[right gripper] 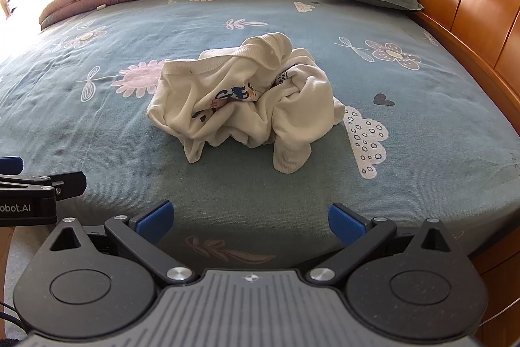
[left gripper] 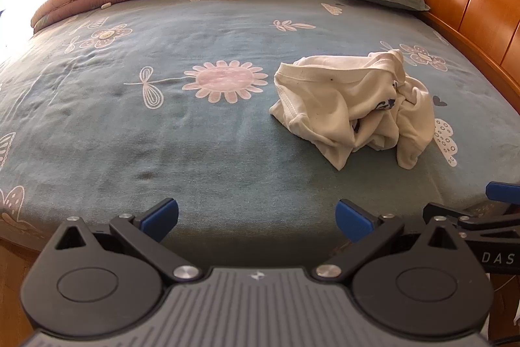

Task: Fold clothes
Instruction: 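Approach the crumpled white sweatshirt with both grippers open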

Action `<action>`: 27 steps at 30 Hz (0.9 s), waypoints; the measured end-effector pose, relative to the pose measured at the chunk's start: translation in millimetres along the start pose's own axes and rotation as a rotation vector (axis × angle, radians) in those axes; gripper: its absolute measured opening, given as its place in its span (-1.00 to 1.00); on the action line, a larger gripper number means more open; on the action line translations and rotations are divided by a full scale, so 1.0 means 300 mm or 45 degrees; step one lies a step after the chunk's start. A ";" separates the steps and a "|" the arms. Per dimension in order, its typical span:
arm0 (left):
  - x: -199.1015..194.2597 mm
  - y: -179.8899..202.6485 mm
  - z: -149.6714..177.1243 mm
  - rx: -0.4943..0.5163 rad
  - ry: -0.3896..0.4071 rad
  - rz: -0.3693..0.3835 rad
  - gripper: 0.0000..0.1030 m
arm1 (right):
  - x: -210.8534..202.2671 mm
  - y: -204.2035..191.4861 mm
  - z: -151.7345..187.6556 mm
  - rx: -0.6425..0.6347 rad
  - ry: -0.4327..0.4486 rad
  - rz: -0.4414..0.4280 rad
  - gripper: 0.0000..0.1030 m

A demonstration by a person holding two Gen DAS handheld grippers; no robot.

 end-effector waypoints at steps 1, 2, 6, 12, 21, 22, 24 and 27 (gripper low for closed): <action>0.001 0.001 0.001 -0.004 -0.006 0.004 0.99 | 0.000 0.000 0.000 0.000 0.000 0.000 1.00; 0.001 0.001 0.003 -0.009 -0.011 0.009 0.99 | 0.001 0.000 0.001 0.001 0.000 0.000 1.00; 0.005 0.000 -0.002 -0.015 -0.014 0.015 0.99 | 0.002 0.001 0.002 0.002 0.000 -0.001 1.00; 0.000 0.004 0.012 -0.015 -0.006 0.023 0.99 | 0.004 0.001 0.005 0.003 0.000 -0.002 1.00; 0.005 0.006 0.014 -0.016 -0.012 0.020 0.99 | 0.006 0.001 0.004 0.005 -0.008 -0.002 1.00; 0.004 0.007 0.014 -0.015 -0.011 0.022 0.99 | 0.006 0.001 0.004 0.005 -0.008 -0.002 1.00; 0.003 0.006 0.014 -0.015 -0.008 0.022 0.99 | 0.006 0.001 0.005 0.004 -0.008 -0.002 1.00; 0.003 0.006 0.015 -0.016 -0.008 0.022 0.99 | 0.005 0.001 0.005 0.004 -0.006 -0.003 1.00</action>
Point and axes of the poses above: each gripper's, at about its wrist camera, not at the fingertips, and x roughly the way its jaws point, y to its right, z to its underside, the point moved 3 cm from there along x, roughly the way its jaws point, and after that the axes turned 3 degrees about -z, right-handed, at the moved point
